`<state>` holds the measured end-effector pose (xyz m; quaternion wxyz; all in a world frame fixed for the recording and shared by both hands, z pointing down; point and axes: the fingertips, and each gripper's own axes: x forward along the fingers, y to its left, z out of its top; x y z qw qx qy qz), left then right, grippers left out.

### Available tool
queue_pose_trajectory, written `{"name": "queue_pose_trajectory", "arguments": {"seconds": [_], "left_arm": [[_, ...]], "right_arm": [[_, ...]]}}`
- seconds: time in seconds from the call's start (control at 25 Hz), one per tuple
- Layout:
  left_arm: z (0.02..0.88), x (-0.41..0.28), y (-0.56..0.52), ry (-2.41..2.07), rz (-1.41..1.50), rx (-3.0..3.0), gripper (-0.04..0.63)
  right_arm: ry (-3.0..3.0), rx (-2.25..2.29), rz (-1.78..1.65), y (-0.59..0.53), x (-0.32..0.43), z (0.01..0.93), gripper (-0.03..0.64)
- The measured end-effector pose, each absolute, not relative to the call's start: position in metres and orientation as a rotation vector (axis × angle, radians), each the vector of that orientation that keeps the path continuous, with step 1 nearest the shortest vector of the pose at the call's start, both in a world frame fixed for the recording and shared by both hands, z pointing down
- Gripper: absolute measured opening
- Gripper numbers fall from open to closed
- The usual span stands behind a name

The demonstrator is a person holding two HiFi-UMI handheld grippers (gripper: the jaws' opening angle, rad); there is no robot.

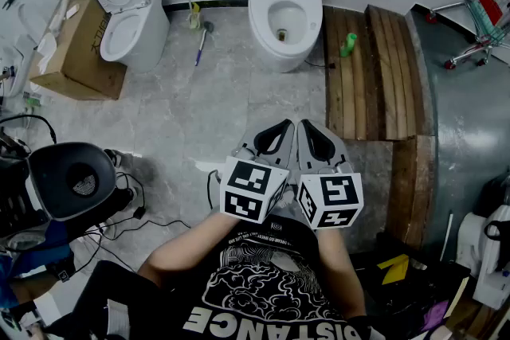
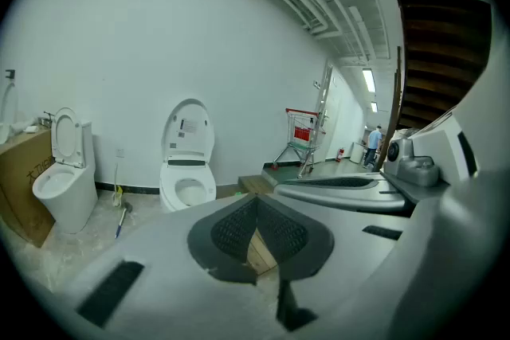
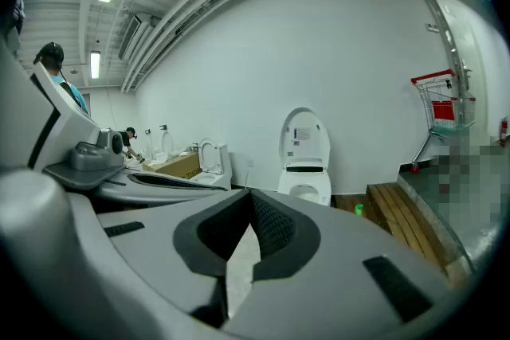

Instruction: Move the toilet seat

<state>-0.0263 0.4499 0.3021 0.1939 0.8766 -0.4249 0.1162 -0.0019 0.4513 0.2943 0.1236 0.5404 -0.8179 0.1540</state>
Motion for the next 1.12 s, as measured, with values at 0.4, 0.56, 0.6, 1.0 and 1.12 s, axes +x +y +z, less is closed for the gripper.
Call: {"name": "queue_pose_trajectory", "arguments": {"seconds": [0.4, 0.56, 0.6, 1.0, 1.12], "left_arm": [[0.307, -0.007, 0.448, -1.198, 0.348, 2.443, 0.012], [0.307, 0.008, 0.447, -1.212, 0.354, 2.44, 0.012], [0.308, 0.012, 0.446, -1.217, 0.355, 2.438, 0.012], [0.306, 0.035, 0.435, -1.253, 0.356, 2.434, 0.012], [0.308, 0.035, 0.424, -1.252, 0.357, 2.428, 0.012]], "right_arm": [[-2.415, 1.568, 0.475, 0.449, 0.018, 0.295, 0.021], [-2.443, 1.539, 0.477, 0.449, 0.03, 0.294, 0.021], [-2.454, 1.53, 0.48, 0.449, 0.033, 0.293, 0.021], [-2.525, 1.465, 0.535, 0.441, 0.055, 0.296, 0.021], [-2.563, 1.433, 0.571, 0.43, 0.055, 0.298, 0.02]]}}
